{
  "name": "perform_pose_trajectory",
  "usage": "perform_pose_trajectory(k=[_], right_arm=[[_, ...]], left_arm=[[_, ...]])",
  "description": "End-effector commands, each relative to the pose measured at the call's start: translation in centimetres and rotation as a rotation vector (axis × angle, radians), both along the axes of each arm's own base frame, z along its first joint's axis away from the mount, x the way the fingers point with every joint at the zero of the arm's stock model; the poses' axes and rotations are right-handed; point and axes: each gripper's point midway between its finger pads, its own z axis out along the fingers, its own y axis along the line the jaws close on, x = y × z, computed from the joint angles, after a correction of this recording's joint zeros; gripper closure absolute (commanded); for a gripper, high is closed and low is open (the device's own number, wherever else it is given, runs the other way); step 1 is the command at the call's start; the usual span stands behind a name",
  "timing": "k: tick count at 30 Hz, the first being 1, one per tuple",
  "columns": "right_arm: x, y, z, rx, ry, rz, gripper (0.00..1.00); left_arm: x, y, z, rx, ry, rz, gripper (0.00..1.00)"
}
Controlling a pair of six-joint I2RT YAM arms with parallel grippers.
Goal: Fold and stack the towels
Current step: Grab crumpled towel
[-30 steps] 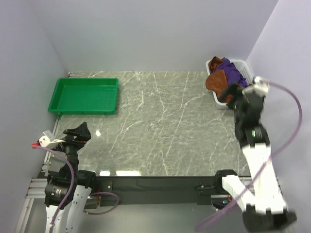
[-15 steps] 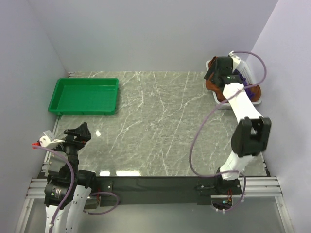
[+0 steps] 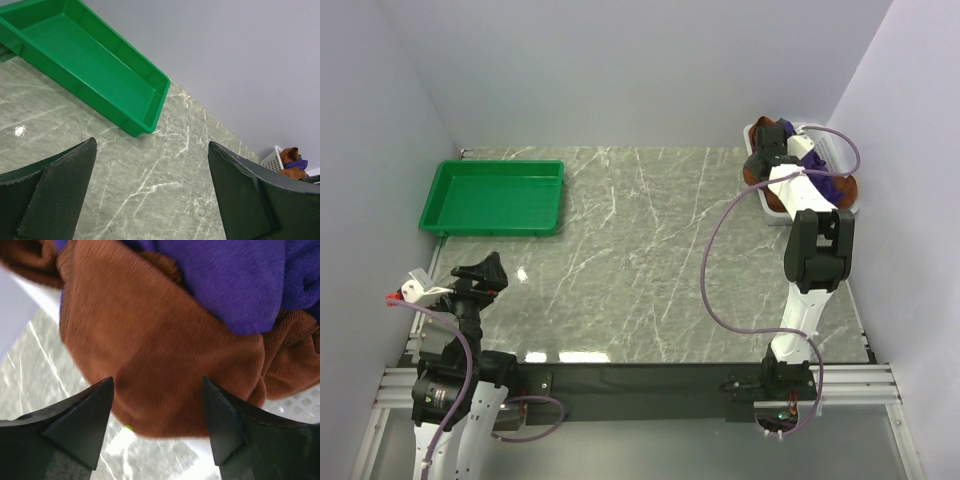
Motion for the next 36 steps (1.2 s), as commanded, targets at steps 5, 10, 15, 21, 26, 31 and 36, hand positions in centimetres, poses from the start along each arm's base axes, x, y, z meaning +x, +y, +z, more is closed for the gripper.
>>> perform_pose_trajectory(k=[5,10,15,21,26,31,36], right_arm=[[2.1,-2.3,2.3,0.045,-0.177,-0.102,0.45],[2.3,-2.5,1.8,0.057,-0.172,-0.083,0.62],[2.2,-2.5,0.3,0.077,-0.133,-0.077,0.57],[2.4,-2.4,0.0,0.071,-0.126,-0.059,0.92],[2.1,-2.5,2.5,0.041,-0.144,-0.030,1.00],[1.4,-2.5,9.4,-0.011,-0.220,0.024,1.00],[0.7,-2.1,20.4,-0.086,-0.399,0.107,1.00]], left_arm=[[-1.5,0.1,2.8,0.000,-0.117,-0.011,0.01],[-1.4,0.0,2.8,0.000,-0.116,-0.013,0.01],[-1.4,0.0,2.8,0.002,-0.116,-0.014,0.01],[-1.4,0.0,2.8,0.004,-0.111,-0.014,0.01],[-1.3,0.0,2.8,0.005,-0.112,-0.013,0.01],[-1.3,0.1,2.8,0.006,-0.113,-0.009,0.01],[-1.5,0.2,2.9,0.004,-0.120,-0.005,0.01]])
